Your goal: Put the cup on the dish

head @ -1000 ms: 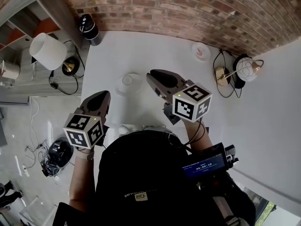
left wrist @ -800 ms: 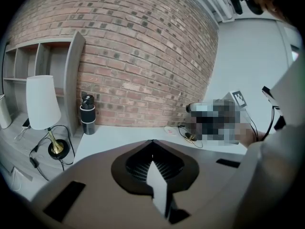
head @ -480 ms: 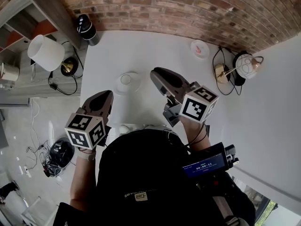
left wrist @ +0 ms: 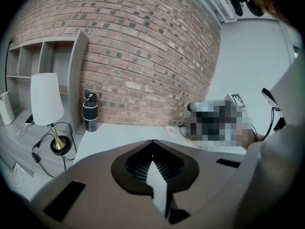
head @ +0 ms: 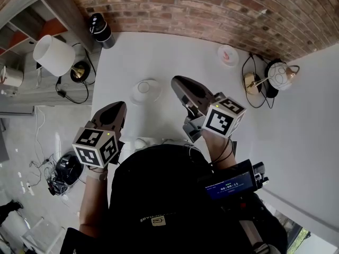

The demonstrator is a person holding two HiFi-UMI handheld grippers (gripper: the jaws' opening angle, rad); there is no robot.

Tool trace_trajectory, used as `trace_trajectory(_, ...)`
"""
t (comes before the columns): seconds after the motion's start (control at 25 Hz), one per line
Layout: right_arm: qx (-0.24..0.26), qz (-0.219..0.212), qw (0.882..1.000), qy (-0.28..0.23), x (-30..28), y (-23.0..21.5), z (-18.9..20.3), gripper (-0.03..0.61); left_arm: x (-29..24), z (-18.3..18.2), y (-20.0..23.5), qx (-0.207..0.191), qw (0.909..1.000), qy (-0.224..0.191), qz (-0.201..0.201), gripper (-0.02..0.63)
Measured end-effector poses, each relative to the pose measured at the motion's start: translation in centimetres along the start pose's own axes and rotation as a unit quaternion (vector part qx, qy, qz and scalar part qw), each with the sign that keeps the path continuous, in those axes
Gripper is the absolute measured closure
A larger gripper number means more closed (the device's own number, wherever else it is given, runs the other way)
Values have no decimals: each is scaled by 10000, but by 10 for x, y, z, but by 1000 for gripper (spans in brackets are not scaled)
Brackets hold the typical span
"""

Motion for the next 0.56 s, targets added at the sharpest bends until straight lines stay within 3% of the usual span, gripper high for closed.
trace_trajectory(0.56,-152,-47,9999,49,-3,-7,6,545,-1,7,0,69,9999,52,-84,607)
Point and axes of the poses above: the fingertips, and each gripper's own axes: x backward along the fingers, y to its left, z out of its underside, the point moved 9 cm from there along x, backward along the fingers, and after that the axes turned 13 degrees about y, right-handed, at the moved point
